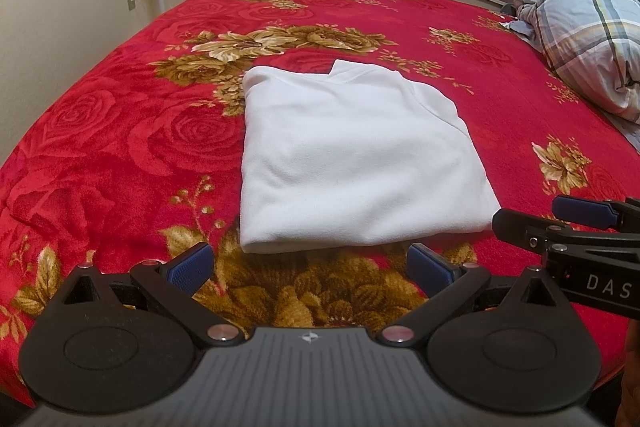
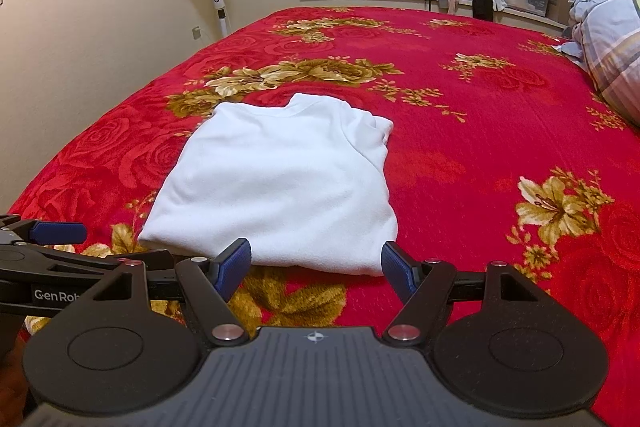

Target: Fold small clothes

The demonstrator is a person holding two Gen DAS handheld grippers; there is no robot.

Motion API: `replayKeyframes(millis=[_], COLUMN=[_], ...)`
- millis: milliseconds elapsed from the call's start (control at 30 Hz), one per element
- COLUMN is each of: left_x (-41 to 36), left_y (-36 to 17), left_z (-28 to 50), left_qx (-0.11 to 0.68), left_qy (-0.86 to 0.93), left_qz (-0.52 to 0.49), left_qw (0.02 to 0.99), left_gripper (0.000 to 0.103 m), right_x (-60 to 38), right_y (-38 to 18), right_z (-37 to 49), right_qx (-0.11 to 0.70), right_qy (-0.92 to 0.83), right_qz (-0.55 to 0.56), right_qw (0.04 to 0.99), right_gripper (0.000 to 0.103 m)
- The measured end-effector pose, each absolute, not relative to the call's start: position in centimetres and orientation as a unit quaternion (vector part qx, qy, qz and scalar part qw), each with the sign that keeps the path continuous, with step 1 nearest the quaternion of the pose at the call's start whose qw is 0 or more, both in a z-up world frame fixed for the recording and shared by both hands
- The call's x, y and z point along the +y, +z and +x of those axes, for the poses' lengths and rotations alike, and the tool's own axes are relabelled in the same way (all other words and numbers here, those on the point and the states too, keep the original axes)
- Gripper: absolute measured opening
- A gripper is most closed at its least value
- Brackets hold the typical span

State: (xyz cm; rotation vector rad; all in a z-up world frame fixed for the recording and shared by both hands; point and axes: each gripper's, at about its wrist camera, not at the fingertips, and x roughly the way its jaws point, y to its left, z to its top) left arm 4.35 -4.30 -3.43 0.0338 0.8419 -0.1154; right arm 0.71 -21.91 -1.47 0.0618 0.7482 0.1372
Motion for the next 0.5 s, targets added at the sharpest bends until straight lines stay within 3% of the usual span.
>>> replayKeyframes(millis=[500], left_x=[-4.40], left_y=[-3.43], left_z=[4.29], left_qx=[0.407], left_qy=[-0.056], left_qz=[0.016], left_qw=[0.912], left_gripper=[0.103], right_x=[-21.87], right_y=[-1.44], right_z=[0.70], right_qx=[0.365], right_qy=[0.067], right_qz=[0.030], right_qw=[0.928], right_gripper=[0.073])
